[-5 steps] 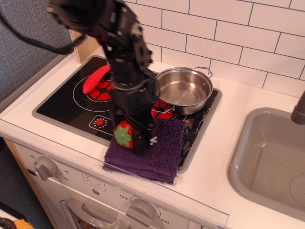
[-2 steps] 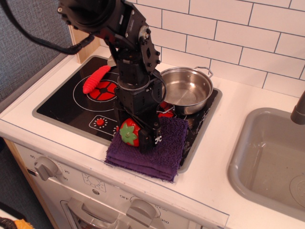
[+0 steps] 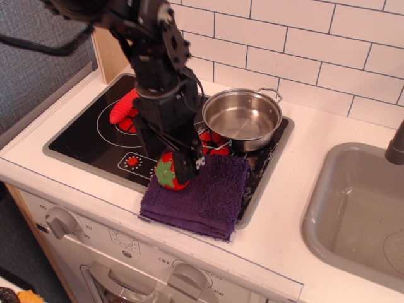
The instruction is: Pick up the strawberry and place it on the purple towel
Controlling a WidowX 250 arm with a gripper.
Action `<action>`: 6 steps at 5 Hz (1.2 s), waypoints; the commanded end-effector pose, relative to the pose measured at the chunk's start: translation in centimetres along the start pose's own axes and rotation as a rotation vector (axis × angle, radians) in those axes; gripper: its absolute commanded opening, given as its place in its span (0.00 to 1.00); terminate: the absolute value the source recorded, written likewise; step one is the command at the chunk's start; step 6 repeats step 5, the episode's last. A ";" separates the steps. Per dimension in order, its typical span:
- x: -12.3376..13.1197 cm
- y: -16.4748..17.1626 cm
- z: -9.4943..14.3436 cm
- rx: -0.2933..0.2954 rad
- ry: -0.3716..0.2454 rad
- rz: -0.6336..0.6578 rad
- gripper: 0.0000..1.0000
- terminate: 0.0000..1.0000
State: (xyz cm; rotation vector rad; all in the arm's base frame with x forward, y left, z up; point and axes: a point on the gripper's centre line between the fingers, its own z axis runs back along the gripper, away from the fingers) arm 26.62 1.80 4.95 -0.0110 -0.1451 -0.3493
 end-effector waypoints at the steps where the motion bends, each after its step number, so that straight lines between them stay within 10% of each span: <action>1: -0.8 0.6 3.1 0.081 -0.026 0.150 1.00 0.00; 4: -1.0 0.7 2.6 0.067 0.004 0.208 1.00 0.00; 5: -1.0 0.7 2.6 0.067 0.004 0.208 1.00 1.00; 6: -1.0 0.7 2.6 0.067 0.004 0.208 1.00 1.00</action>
